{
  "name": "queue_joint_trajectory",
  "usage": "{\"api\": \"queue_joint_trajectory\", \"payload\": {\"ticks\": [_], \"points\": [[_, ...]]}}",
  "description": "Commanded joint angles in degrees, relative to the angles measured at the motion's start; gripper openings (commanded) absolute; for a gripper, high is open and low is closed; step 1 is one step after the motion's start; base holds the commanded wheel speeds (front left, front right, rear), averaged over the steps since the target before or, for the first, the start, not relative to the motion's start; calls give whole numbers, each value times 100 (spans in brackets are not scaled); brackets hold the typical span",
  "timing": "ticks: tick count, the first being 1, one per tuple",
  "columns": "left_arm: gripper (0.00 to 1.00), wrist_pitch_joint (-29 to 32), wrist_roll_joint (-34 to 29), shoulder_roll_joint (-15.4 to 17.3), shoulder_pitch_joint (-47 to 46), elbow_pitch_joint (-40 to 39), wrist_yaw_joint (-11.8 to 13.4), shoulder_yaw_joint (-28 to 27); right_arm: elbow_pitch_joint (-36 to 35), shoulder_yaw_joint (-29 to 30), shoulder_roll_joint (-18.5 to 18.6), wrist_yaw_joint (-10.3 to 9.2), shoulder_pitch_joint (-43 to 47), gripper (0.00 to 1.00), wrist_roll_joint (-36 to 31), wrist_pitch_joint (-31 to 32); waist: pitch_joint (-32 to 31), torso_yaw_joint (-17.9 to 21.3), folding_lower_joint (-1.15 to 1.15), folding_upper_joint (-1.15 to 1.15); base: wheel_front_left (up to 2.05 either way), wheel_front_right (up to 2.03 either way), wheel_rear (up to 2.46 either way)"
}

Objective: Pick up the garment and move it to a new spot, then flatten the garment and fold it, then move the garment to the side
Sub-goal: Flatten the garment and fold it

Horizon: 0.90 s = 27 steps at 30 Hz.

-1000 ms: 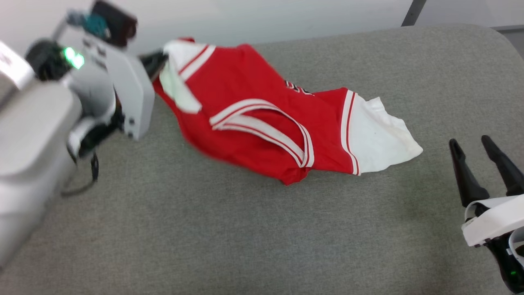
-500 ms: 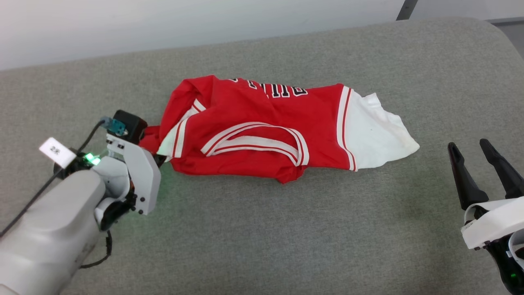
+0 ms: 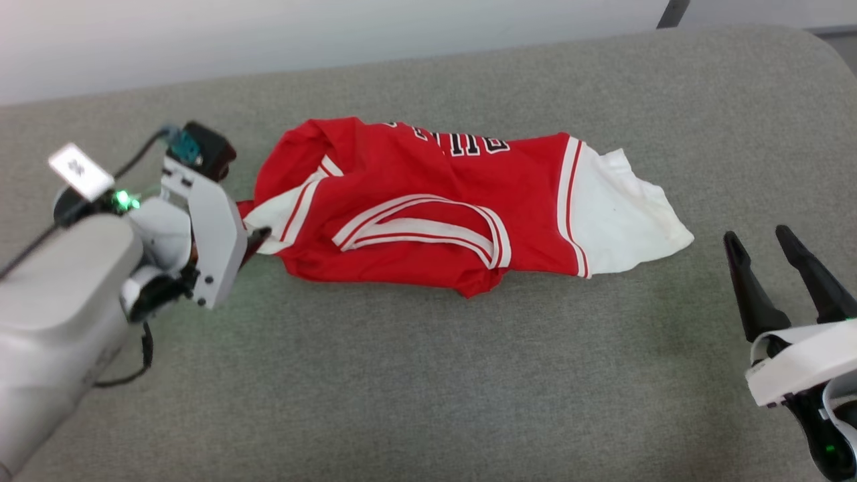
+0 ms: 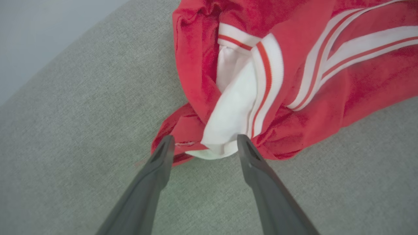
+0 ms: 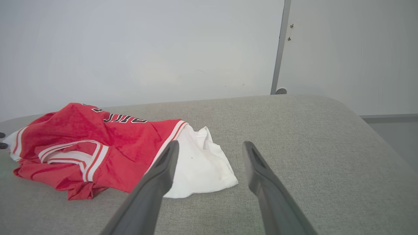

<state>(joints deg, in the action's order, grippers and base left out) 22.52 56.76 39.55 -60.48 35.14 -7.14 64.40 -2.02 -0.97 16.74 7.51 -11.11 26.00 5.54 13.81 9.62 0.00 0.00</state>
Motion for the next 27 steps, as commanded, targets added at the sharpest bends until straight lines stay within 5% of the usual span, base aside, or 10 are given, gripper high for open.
{"api": "queue_joint_trajectory", "payload": {"ticks": [1,9,11,13,14,27], "points": [[100,160,74,57,-142,-156,-34,20,11,-51,-27,-4,-118,100,6,-49,96,50,0,0,0,0,0],[96,557,163,153,-287,-553,-33,182,129,-99,14,-4,-174,100,57,-151,124,168,0,0,0,0,0],[55,560,110,189,-273,-601,-33,239,144,-105,14,-4,-148,100,55,-168,110,180,0,0,0,0,0],[29,496,180,182,-220,-616,-34,208,159,-106,-4,-4,-126,100,42,-181,102,181,0,0,0,0,0],[1,476,182,189,-206,-626,-34,215,162,-110,-12,-4,-119,100,37,-187,97,177,0,0,0,0,0],[0,-321,-524,645,-750,-1205,213,52,117,-74,17,-4,-56,100,-21,-90,-58,-195,0,0,0,0,0]]}}
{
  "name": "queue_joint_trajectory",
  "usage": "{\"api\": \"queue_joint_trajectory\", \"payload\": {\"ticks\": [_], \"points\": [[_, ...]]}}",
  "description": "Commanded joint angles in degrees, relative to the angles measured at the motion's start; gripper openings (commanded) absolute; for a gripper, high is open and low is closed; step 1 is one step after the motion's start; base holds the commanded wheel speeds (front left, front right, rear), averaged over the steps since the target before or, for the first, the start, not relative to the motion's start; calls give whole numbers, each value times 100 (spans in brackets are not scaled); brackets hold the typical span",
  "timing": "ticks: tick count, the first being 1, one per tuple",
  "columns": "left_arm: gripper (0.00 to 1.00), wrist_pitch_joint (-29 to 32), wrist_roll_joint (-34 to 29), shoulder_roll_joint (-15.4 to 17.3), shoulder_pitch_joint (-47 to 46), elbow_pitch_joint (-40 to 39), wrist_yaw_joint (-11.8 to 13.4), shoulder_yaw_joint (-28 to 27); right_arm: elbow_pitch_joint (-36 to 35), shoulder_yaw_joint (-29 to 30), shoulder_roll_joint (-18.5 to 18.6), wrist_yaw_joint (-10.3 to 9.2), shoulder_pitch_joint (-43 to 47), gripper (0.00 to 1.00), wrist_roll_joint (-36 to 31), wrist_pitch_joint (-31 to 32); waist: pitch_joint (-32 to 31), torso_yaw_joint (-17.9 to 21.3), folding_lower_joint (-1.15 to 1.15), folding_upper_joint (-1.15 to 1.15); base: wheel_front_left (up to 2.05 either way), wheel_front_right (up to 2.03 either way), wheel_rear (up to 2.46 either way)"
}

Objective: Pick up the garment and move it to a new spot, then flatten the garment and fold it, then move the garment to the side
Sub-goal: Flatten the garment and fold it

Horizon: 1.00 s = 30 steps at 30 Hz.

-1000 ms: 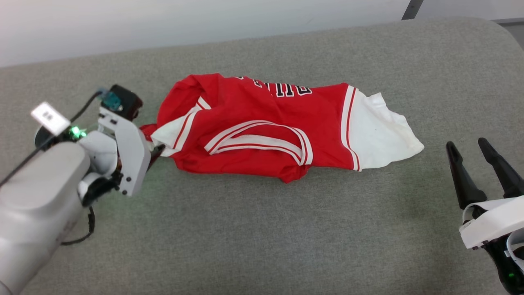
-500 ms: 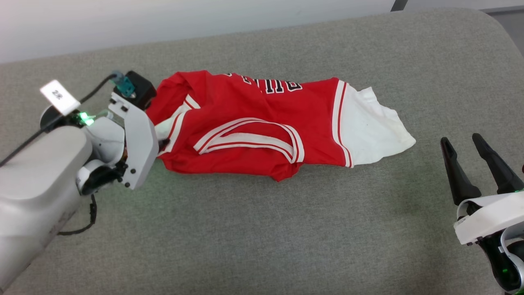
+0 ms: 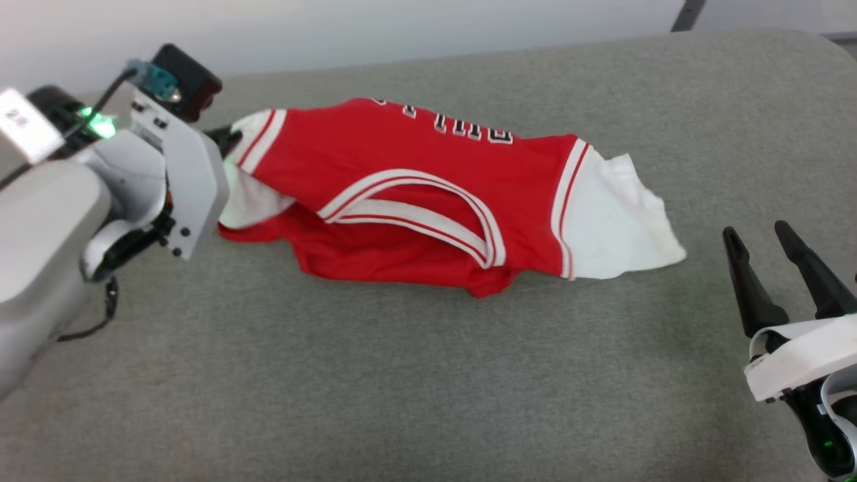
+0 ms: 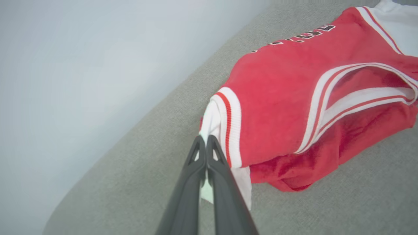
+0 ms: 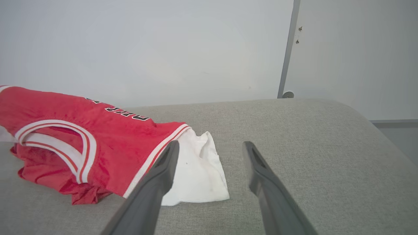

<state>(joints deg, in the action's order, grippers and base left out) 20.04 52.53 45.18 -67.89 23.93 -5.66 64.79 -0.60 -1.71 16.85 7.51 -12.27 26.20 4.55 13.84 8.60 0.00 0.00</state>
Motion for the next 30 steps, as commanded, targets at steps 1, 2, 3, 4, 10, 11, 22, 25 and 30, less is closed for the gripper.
{"api": "queue_joint_trajectory", "payload": {"ticks": [1,2,3,4,10,11,22,25,30], "points": [[0,-116,-125,148,9,-185,81,5,-33,-8,-4,-4,70,100,-43,13,-72,-120,0,0,0,0,0],[0,-153,-244,249,45,-287,101,48,-37,-26,-16,-4,77,100,-47,20,-80,-140,0,0,0,0,0],[0,-190,-343,357,95,-386,148,99,-40,-38,-24,-4,88,100,-54,25,-87,-159,0,0,0,0,0],[0,-251,-402,450,173,-478,188,122,-43,-54,-32,-4,96,100,-57,21,-93,-173,0,0,0,0,0],[0,-661,-338,935,1016,-1238,581,266,-82,-48,-3,-4,140,100,-42,61,-111,-206,0,0,0,0,0],[0,-731,-253,988,1200,-1382,685,270,-94,-30,14,-4,150,100,-34,74,-109,-213,0,0,0,0,0],[0,-1203,409,876,2627,-2251,1325,474,-211,71,68,-4,193,100,-22,197,-87,-288,0,0,0,0,0],[0,-1426,755,652,2798,-2160,1278,341,-244,101,61,-4,188,100,-38,213,-68,-331,0,0,0,0,0],[100,-1457,1189,698,2750,-2041,1151,95,-271,106,34,-4,158,100,-68,242,-50,-365,0,0,0,0,0]]}}
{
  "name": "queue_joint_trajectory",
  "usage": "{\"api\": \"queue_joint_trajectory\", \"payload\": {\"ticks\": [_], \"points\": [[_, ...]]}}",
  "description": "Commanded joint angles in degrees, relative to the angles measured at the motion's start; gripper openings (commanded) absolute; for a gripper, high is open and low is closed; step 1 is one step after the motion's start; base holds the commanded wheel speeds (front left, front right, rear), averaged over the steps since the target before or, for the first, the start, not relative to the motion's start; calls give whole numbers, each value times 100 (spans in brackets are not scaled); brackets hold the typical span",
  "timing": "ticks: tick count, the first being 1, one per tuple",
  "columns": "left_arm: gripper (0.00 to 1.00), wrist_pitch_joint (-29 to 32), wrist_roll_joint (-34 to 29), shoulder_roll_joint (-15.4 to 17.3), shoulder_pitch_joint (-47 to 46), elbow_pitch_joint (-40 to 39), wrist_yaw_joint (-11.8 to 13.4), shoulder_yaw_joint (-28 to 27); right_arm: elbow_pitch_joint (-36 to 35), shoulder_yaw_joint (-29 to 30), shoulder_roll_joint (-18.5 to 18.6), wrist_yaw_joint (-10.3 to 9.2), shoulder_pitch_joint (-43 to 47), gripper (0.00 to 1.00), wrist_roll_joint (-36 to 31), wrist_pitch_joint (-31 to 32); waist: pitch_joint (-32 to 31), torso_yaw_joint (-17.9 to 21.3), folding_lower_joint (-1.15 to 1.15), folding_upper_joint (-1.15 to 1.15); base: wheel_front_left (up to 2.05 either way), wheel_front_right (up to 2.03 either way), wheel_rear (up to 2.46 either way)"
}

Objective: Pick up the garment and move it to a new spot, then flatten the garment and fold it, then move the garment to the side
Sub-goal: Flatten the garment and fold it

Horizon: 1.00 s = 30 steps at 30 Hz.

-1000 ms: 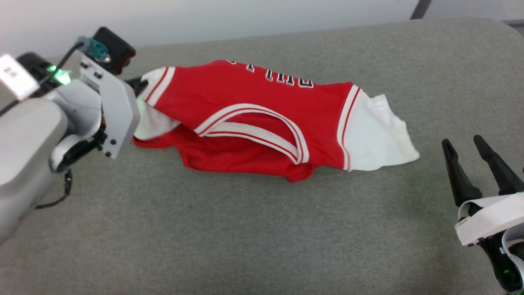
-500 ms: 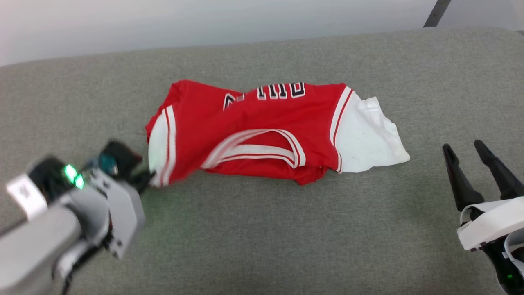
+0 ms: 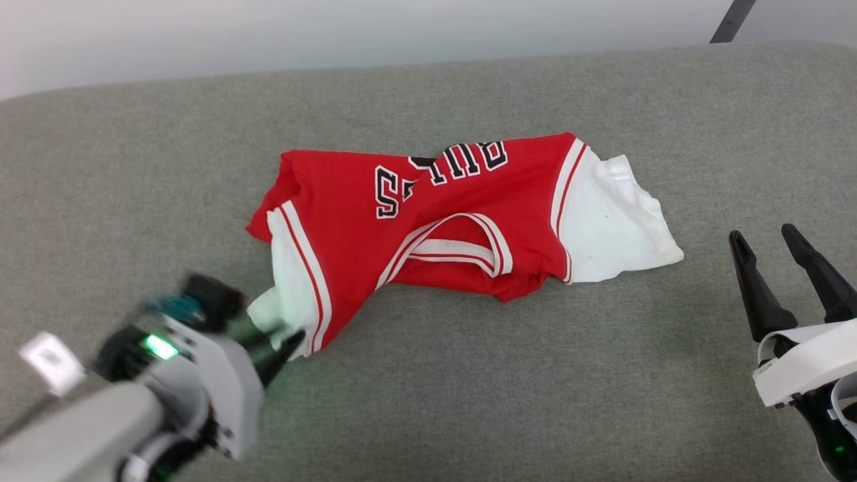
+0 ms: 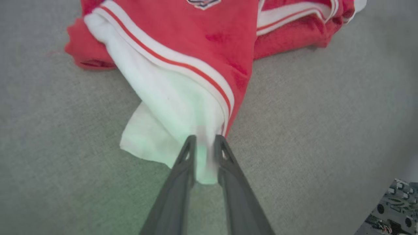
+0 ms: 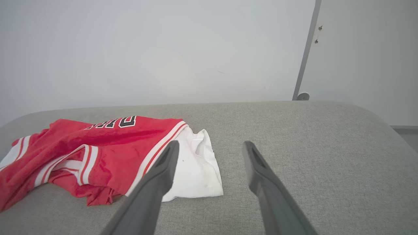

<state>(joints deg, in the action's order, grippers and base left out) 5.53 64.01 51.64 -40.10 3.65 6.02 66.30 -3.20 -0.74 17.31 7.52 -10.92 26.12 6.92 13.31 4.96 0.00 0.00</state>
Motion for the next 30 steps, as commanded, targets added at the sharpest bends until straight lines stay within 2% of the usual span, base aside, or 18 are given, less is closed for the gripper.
{"api": "queue_joint_trajectory", "payload": {"ticks": [1,6,8,11,16,23,26,27,28,29,30], "points": [[100,-17,165,137,-81,-48,-30,-166,-18,5,-16,-6,14,100,-61,8,7,1,0,0,0,0,0],[100,122,721,668,-225,-325,-21,-607,11,-23,-37,-5,24,100,-35,-36,7,38,0,0,0,0,0],[100,212,1032,795,-314,-401,15,-791,33,-32,-46,-5,30,100,-24,-50,-2,59,0,0,0,0,0],[100,687,1256,911,-386,-327,44,-764,65,-58,-51,-5,10,100,-9,-54,-12,100,0,0,0,0,0],[100,1540,1573,664,-572,69,-45,-598,102,-115,-54,-5,-67,100,6,-71,-12,176,0,0,0,0,0],[100,1893,1916,124,-642,1083,-349,-539,86,-115,22,-5,-101,100,21,-47,19,294,0,0,0,0,0],[100,1899,1776,-16,-686,1515,-491,-445,73,-123,30,-5,-104,100,22,-40,43,330,0,0,0,0,0],[93,1906,1827,-105,-667,1630,-566,-439,72,-120,35,-5,-100,100,19,-31,50,334,0,0,0,0,0],[73,1882,1898,-189,-654,1747,-624,-476,69,-120,36,-5,-95,100,18,-27,55,336,0,0,0,0,0],[45,1857,1930,-243,-659,1853,-713,-500,67,-117,39,-5,-87,100,16,-18,61,336,0,0,0,0,0],[10,1810,2016,-287,-659,1956,-783,-553,61,-112,43,-5,-84,100,13,-12,70,335,0,0,0,0,0]]}}
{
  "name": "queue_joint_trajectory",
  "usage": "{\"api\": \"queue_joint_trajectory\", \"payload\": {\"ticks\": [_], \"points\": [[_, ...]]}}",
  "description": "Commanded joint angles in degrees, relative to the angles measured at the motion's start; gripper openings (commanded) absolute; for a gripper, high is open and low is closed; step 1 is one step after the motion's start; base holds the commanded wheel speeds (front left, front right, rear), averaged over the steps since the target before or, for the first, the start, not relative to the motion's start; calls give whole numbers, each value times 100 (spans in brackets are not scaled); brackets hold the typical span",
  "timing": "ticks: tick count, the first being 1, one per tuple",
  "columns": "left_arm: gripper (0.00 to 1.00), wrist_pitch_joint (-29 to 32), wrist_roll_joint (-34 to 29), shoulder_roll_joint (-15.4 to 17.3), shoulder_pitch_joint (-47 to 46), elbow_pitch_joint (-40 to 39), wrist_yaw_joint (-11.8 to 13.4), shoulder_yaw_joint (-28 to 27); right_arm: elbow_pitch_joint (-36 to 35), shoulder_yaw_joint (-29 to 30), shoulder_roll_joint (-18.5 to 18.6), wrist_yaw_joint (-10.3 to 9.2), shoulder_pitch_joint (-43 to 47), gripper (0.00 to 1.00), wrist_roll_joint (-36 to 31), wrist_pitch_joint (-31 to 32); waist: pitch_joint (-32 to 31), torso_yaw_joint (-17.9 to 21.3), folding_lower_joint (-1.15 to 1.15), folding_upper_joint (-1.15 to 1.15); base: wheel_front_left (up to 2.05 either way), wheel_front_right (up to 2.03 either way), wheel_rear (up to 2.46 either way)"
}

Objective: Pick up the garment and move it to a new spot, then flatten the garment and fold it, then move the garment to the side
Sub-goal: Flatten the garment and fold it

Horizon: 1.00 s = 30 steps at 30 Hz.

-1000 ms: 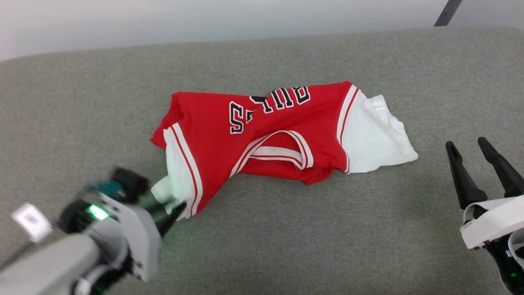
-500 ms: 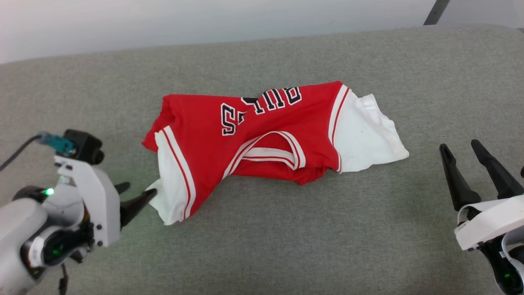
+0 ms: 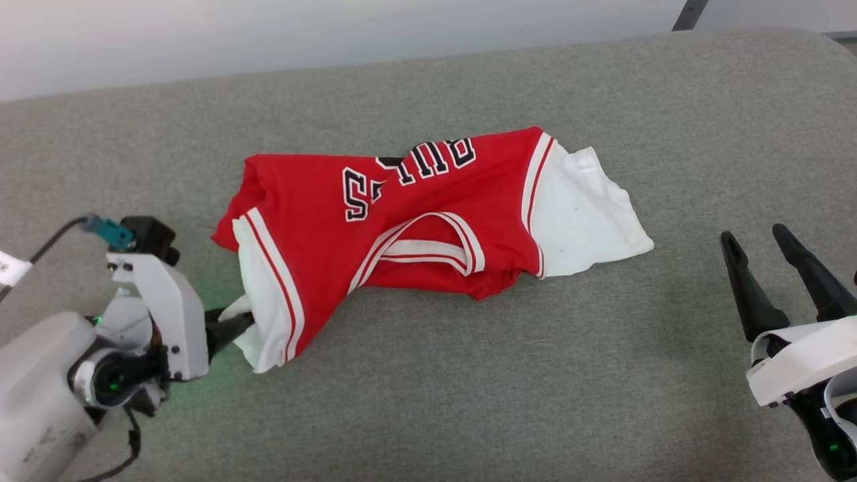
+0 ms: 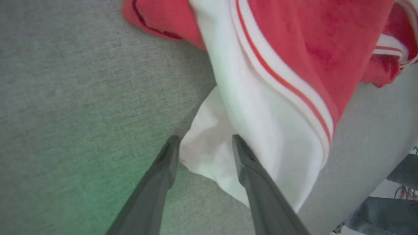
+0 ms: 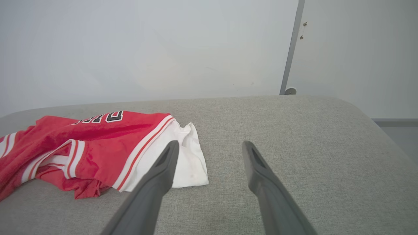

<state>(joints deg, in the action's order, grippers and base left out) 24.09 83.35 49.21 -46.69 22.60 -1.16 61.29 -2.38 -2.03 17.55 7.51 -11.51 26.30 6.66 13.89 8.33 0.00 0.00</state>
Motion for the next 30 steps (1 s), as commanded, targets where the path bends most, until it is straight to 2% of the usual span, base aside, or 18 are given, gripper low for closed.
{"api": "queue_joint_trajectory", "payload": {"ticks": [1,7,16,20,22,23,24,25,26,27,30], "points": [[0,-59,140,-97,6,151,-134,-78,-27,33,23,-4,-16,100,-8,10,15,-13,0,0,0,0,0],[0,-477,-227,-65,-338,553,-318,-191,-70,79,52,-4,-13,100,-42,60,32,-129,0,0,0,0,0],[0,-1171,-727,128,-703,1161,77,-375,-101,-78,105,-4,-83,100,-31,157,23,-196,0,0,0,0,0],[0,-1373,-873,16,-627,1567,183,-309,-108,-168,160,-4,-89,100,-15,216,52,-152,0,0,0,0,0],[0,-1464,-906,-96,-576,1748,137,-281,-100,-233,219,-4,-109,100,-23,249,60,-141,0,0,0,0,0],[7,-1543,-859,-155,-574,1826,106,-321,-101,-282,260,-4,-123,100,-17,278,61,-138,0,0,0,0,0],[28,-1607,-838,-204,-566,1899,79,-347,-109,-364,325,-4,-140,100,-35,304,50,-141,0,0,0,0,0],[40,-1686,-845,-249,-547,1954,50,-350,-119,-481,397,-4,-156,100,-48,351,36,-149,0,0,0,0,0],[83,-1791,-836,-292,-526,2002,25,-380,-127,-614,490,-4,-169,100,-48,407,18,-160,0,0,0,0,0],[100,-1898,-809,-332,-499,2033,14,-414,-128,-724,588,-5,-188,100,-71,453,-7,-176,0,0,0,0,0],[100,-2251,-920,-403,-385,1989,-43,-394,-141,-1053,885,-5,-279,100,-74,620,-98,-256,0,0,0,0,0]]}}
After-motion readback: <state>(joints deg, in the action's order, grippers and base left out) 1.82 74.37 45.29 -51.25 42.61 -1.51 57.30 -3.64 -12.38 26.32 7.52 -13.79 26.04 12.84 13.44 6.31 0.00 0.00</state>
